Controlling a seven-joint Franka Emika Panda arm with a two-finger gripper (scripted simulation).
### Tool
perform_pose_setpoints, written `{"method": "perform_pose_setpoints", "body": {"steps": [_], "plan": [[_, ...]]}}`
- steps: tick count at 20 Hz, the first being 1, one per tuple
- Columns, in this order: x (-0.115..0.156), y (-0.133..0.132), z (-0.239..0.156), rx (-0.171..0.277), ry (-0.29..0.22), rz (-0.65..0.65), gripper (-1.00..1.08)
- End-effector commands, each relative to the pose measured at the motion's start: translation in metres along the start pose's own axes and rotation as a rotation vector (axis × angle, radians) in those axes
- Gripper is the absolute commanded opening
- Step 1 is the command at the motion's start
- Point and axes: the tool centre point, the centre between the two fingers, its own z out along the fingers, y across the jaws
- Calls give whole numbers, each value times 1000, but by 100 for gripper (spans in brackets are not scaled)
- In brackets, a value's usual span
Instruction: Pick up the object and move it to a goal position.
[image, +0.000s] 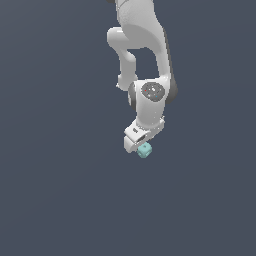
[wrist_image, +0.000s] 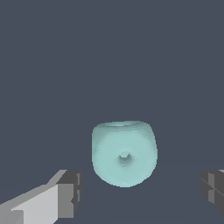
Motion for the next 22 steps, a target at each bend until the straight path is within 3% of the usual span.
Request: {"method": "perform_pose_setpoints", "body": {"steps": [1,11,22], "plan": [[1,-4,4,2,1,-38,100],[1,-7,10,3,0,-65,100],[1,-8,55,3,1,-71,100]]}}
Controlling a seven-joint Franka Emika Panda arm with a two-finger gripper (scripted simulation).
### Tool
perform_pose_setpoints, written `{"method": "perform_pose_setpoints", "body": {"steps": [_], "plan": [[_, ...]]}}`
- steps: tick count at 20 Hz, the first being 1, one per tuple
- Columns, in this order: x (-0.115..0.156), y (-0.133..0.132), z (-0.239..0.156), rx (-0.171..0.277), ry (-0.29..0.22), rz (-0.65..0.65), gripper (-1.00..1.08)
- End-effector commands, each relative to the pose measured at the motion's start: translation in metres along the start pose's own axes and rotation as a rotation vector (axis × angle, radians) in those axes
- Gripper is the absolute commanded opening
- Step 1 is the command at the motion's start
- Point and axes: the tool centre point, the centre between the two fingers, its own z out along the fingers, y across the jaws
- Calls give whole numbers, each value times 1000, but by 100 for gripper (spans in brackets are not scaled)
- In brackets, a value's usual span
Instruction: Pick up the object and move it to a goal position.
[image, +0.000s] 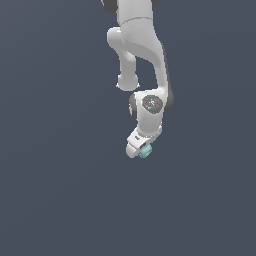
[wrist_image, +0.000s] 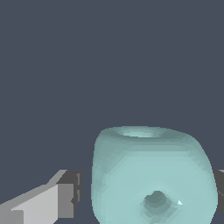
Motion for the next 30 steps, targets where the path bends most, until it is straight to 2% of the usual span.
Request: {"method": "perform_pose_setpoints", "body": {"steps": [1,3,4,19,24,30], "plan": [[1,1,6,-1,1,0,100],[1,1,7,-1,1,0,100],[1,1,7,-1,1,0,-100],[-2,6,-2,-2,1,1,-100],[-10,18,-25,-2,1,0,-100],[-25,44,-72,-1,1,0,-100]]}}
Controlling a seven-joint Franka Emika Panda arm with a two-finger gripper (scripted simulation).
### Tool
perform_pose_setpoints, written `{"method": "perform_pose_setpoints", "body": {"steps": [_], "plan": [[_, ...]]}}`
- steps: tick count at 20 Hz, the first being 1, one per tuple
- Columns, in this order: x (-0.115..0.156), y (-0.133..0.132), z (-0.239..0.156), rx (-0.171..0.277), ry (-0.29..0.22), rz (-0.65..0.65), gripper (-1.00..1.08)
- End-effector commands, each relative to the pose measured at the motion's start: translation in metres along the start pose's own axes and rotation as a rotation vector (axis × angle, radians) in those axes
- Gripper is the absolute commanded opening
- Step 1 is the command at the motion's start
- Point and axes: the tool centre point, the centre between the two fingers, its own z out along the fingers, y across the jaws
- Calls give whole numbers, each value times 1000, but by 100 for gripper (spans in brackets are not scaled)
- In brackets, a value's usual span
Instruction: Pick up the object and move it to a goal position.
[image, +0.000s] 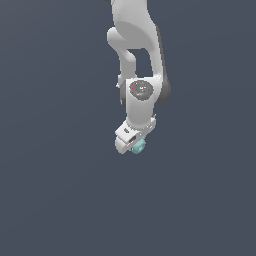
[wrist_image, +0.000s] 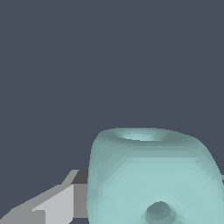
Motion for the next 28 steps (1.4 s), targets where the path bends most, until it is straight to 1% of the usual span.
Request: {"method": "perform_pose_setpoints", "body": {"steps": [1,19,28], "plan": [[-7,13,-23,0,1,0,-100],[-65,115,-210,2,3,-1,-100],[-85,156,-279,1,2,-1,-100]]}}
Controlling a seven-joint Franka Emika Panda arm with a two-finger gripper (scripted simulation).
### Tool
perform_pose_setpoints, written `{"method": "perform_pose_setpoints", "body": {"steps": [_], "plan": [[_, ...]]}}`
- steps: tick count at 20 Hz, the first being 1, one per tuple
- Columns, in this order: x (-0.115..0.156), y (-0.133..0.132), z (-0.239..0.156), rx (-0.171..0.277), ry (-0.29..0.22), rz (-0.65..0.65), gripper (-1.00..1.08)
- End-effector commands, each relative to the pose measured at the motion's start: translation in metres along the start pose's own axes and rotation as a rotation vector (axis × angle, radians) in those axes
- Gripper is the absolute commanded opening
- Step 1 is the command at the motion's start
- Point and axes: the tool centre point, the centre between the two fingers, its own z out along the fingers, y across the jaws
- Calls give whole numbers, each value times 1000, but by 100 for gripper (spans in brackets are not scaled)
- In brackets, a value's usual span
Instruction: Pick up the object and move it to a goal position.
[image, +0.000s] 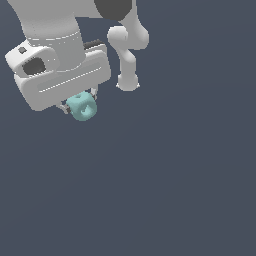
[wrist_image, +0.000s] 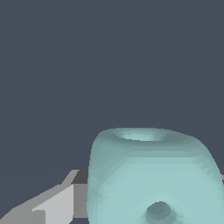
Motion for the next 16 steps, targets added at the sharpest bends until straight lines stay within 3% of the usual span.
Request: {"method": "perform_pose_setpoints", "body": {"steps": [1,16], "plan": [[-5,9,-16,0,-1,0,-100],[-23,50,-83,0,-2,1,-100]]}}
